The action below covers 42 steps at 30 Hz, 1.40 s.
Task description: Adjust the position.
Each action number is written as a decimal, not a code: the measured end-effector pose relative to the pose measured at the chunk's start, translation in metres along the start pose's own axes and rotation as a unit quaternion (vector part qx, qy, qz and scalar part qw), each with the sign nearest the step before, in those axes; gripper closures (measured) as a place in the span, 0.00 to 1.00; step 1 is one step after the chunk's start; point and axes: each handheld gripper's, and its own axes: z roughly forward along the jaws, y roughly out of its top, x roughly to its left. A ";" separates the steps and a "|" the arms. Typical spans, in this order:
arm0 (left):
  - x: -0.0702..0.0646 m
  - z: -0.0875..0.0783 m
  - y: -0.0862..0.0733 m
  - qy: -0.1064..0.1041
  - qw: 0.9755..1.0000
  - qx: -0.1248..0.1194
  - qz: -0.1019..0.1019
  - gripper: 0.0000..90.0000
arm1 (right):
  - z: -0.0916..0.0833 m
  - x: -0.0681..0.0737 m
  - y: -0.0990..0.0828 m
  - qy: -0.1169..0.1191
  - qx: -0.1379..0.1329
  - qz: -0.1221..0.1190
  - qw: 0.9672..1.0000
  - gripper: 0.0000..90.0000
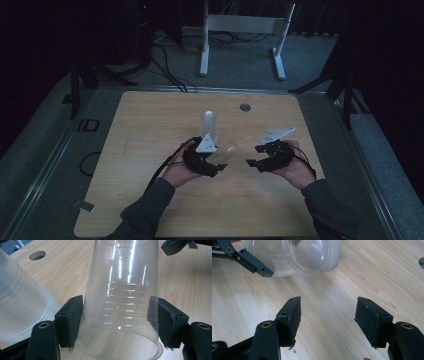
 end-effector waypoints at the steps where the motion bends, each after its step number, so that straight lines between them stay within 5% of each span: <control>1: 0.000 0.000 0.000 -0.001 1.000 0.001 0.002 0.33 | 0.000 0.000 0.000 0.000 0.001 -0.001 1.000 0.41; 25: -0.009 0.006 0.001 -0.017 0.998 0.032 0.047 0.33 | 0.001 0.005 0.002 0.011 0.044 -0.050 0.998 0.41; 42: -0.015 0.012 0.003 -0.031 0.994 0.065 0.082 0.33 | -0.001 0.010 0.005 0.020 0.081 -0.093 0.992 0.40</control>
